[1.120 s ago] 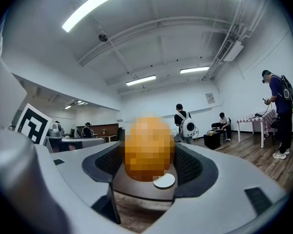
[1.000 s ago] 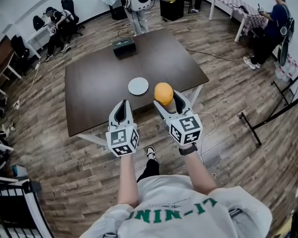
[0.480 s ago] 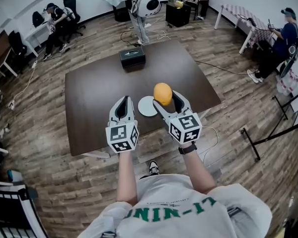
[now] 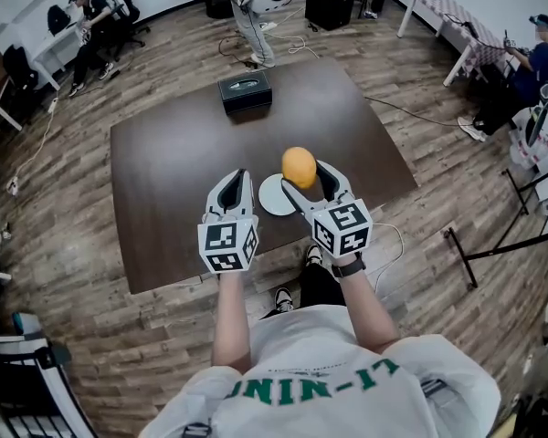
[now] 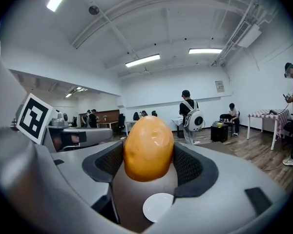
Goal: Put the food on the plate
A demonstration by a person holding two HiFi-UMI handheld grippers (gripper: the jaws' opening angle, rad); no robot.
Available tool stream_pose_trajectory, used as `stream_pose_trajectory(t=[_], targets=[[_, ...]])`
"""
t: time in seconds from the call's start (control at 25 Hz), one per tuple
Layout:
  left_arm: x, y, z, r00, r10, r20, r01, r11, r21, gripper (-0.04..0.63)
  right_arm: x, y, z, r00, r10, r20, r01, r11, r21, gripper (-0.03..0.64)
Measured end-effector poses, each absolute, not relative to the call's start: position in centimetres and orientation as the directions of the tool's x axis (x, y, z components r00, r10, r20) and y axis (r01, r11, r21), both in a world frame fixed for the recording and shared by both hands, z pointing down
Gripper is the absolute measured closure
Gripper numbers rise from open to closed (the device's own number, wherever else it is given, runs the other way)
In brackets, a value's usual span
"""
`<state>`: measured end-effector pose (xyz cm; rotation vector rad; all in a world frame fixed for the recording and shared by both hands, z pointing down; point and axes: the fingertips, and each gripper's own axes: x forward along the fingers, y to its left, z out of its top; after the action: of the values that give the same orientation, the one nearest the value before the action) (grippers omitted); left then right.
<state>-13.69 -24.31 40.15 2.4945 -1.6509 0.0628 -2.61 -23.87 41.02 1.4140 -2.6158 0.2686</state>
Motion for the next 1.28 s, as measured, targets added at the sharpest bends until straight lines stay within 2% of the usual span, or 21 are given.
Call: stream_pose_trajectory(t=[0.28, 0.64, 1.28], targets=[[-13.0, -28.1, 43.0, 0.393, -0.907, 0.150, -0.918, -0.377, 0.124, 0.583, -2.4, -27.7, 44.4, -0.576, -0.766, 0.287, -0.811, 0.579, -0.080, 0.288], [-13.0, -32.8, 47.4, 0.378, -0.898, 0.223, -0.924, -0.351, 0.154, 0.583, -3.4, -31.6, 49.9, -0.639, -0.648, 0.415, -0.742, 0.661, -0.111, 0.288], [-13.8, -37.0, 56.5, 0.351, -0.876, 0.330, -0.926, -0.273, 0.260, 0.583, -4.3, -35.0, 64.2, -0.610, -0.487, 0.625, -0.732, 0.648, -0.208, 0.288]])
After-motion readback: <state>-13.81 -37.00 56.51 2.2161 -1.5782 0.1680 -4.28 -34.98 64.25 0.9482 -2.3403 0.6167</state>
